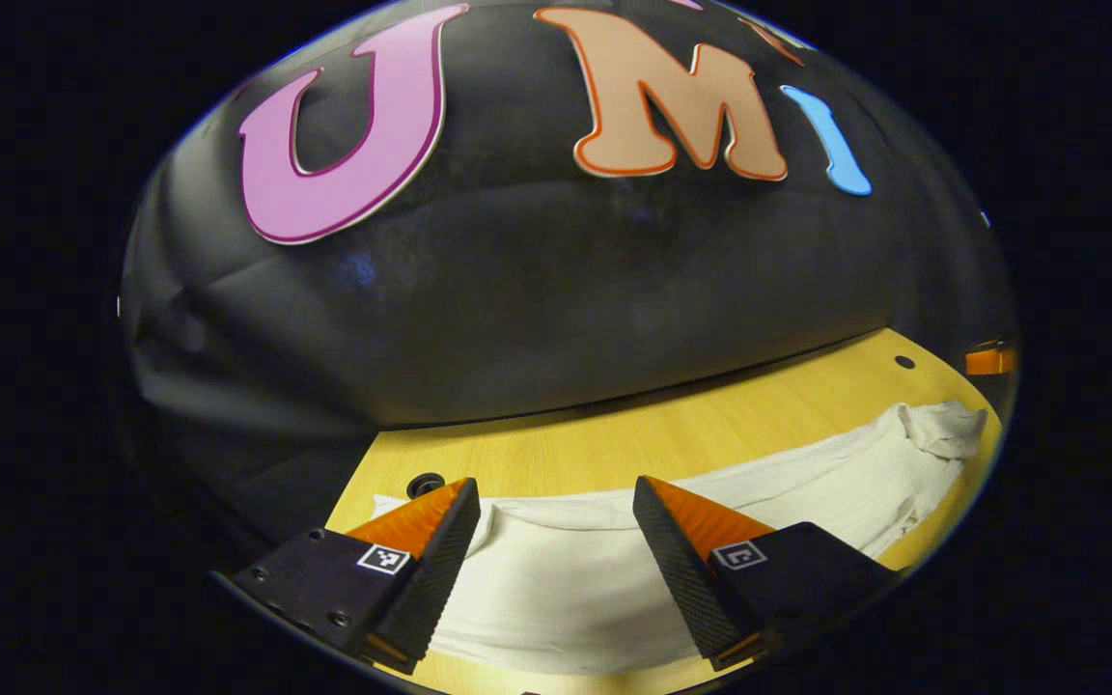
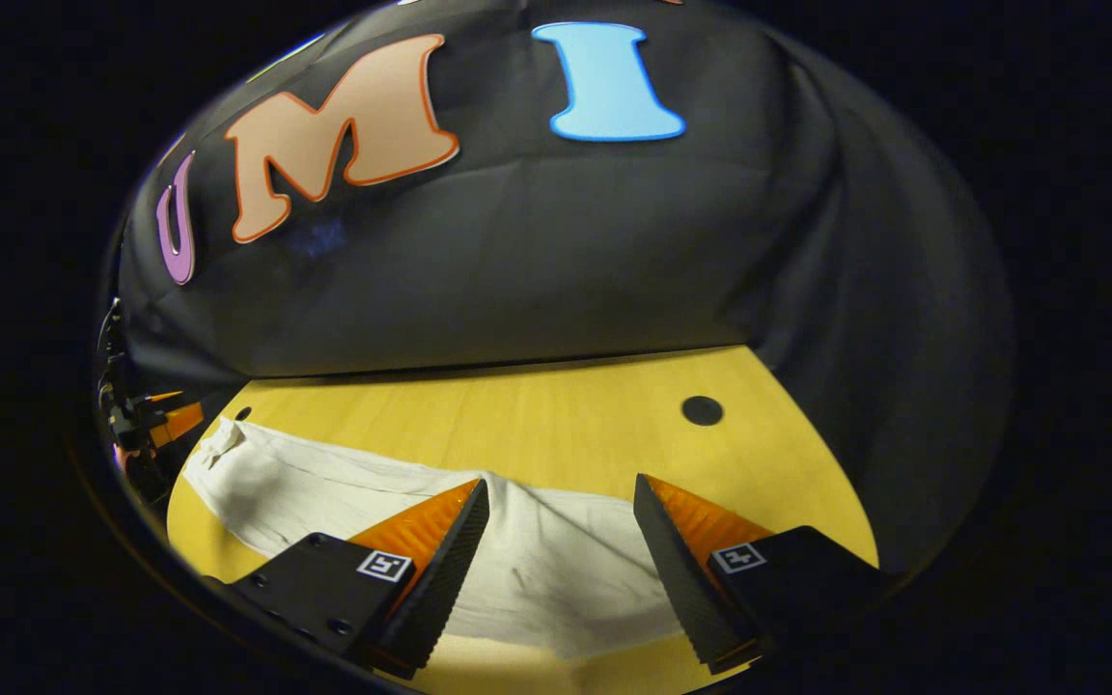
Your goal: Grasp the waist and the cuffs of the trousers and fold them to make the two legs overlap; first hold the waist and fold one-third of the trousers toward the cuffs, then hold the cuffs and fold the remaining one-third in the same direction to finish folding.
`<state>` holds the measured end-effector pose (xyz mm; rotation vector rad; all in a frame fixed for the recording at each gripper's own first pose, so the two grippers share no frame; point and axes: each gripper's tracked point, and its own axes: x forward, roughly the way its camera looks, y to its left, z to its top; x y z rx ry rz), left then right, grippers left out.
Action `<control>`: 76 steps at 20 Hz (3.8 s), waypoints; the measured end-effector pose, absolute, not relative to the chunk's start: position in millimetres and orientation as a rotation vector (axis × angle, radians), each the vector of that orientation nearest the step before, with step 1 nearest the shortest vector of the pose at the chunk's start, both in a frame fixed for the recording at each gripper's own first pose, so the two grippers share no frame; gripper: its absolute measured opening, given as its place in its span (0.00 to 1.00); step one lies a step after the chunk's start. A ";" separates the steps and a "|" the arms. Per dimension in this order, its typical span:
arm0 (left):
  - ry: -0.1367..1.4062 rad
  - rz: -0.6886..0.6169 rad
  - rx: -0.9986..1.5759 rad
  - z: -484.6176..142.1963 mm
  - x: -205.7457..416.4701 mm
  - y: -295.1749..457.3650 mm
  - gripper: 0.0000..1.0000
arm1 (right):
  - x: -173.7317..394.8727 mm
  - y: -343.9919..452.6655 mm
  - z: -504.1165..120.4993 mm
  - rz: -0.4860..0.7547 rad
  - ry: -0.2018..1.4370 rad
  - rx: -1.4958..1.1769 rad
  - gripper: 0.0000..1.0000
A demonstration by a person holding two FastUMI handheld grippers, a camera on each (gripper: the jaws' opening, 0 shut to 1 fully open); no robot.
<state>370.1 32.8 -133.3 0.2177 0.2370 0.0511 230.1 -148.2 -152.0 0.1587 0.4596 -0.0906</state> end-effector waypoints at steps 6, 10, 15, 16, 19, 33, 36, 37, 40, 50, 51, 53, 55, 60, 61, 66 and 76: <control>0.214 0.011 0.124 -112.8 294.9 -14.4 0.97 | 148.5 -233.1 -183.3 -0.273 0.535 0.162 0.92; 0.231 0.048 0.124 -114.4 254.3 -22.6 0.97 | 118.0 -250.6 -224.7 -0.303 0.634 0.150 0.93; 0.223 0.115 0.106 -107.9 227.0 -25.5 0.96 | 122.3 -224.2 -258.0 -0.238 0.695 0.256 0.97; 0.222 0.130 0.104 -106.1 223.9 -25.6 0.96 | 128.4 -217.2 -261.3 -0.222 0.693 0.302 0.97; 0.215 0.146 0.120 -100.3 216.4 -29.9 0.96 | 140.6 -210.6 -260.7 -0.219 0.676 0.394 0.97; 0.179 0.154 0.104 -85.2 200.4 -46.6 0.96 | 168.2 -201.6 -231.6 -0.226 0.567 0.690 0.22; 0.171 0.147 0.098 -83.3 202.1 -36.6 0.96 | 167.9 -198.3 -198.3 -0.196 0.484 0.670 0.17; 0.169 0.145 0.095 -84.0 200.7 -31.8 0.96 | 166.1 -196.7 -186.5 -0.190 0.461 0.646 0.22; 0.157 0.124 0.074 -82.5 204.9 -13.7 0.96 | 162.5 -176.5 -146.1 -0.155 0.385 0.598 0.22; 0.150 0.061 -0.026 -85.6 214.6 85.3 0.98 | 182.7 31.9 -43.3 0.081 0.263 0.434 0.22; 0.153 0.065 -0.033 -87.8 213.6 98.2 0.97 | 185.1 60.5 -45.4 0.113 0.273 0.415 0.22; 0.156 0.077 -0.039 -93.1 212.8 124.9 0.98 | 189.4 117.1 -55.5 0.175 0.299 0.393 0.22; 0.164 0.081 -0.045 -99.7 214.0 149.3 0.98 | 191.8 166.4 -74.2 0.224 0.337 0.380 0.22; 0.197 0.103 -0.051 -125.4 231.7 205.3 0.98 | 203.6 242.1 -136.9 0.274 0.446 0.294 0.22; 0.206 0.107 -0.047 -131.7 236.1 214.1 0.97 | 205.6 250.2 -147.6 0.273 0.460 0.264 0.22; 0.288 0.121 -0.049 -170.9 266.9 244.2 0.97 | 201.1 271.5 -161.8 0.306 0.487 0.221 0.49; 0.480 0.157 -0.037 -253.7 298.9 282.3 0.96 | 191.6 205.2 -134.0 0.175 0.429 0.135 0.92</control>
